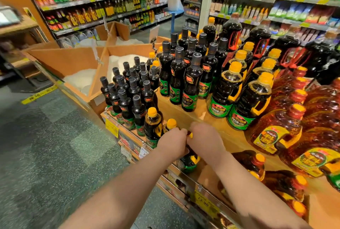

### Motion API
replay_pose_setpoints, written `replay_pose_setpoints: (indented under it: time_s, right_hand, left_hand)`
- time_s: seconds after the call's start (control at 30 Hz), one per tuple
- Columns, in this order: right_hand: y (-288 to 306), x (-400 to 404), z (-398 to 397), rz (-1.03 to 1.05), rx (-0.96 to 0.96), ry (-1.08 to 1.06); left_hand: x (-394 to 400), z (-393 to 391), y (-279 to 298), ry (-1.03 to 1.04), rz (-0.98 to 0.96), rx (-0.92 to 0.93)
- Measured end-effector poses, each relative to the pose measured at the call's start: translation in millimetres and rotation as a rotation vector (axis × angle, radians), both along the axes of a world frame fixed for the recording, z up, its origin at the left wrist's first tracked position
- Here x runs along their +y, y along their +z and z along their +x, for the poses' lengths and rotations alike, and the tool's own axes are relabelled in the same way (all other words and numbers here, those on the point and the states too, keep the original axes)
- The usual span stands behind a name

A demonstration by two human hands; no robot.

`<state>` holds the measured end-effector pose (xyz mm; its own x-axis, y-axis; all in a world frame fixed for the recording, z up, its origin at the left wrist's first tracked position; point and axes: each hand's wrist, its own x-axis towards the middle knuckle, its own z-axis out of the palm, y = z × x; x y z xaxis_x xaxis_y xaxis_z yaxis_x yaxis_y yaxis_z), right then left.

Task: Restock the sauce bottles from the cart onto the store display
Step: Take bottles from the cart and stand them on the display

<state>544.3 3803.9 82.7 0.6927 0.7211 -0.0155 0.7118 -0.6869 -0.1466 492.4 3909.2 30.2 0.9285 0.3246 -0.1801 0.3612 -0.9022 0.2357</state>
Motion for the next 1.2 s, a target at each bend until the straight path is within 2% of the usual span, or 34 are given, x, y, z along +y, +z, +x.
replay_pose_setpoints:
  time_s: [0.2,0.37,0.47,0.6,0.73,0.9,1.2]
  right_hand:
    - [11.5,20.9,-26.5,-0.02,-0.009,0.273]
    - [6.0,50.2,-83.4,0.025,0.074,0.555]
    - [-0.7,68.2,-141.3,0.091,0.129,0.8]
    - [-3.2,83.8,-236.4,0.066,0.214,1.06]
    - [-3.0,74.9,-330.7,0.117,0.3,1.27]
    - [-14.6,51.2,-445.1,0.062,0.329,1.55]
    - [-69.5,-18.2,-601.1,-0.089,0.459,1.835]
  left_hand:
    - [-1.5,-50.4,17.2,0.196,0.036,-0.078]
    - [2.0,-138.3,33.7,0.486,0.122,0.01]
    - [-1.4,-210.0,42.4,0.67,0.103,0.043]
    - [-20.2,-311.9,49.8,0.9,0.131,0.084]
    - [-50.3,-408.2,51.4,1.145,0.128,0.13]
    - [-103.1,-521.9,41.0,1.367,0.104,0.148]
    - [-211.1,-657.8,-4.5,1.705,-0.043,0.21]
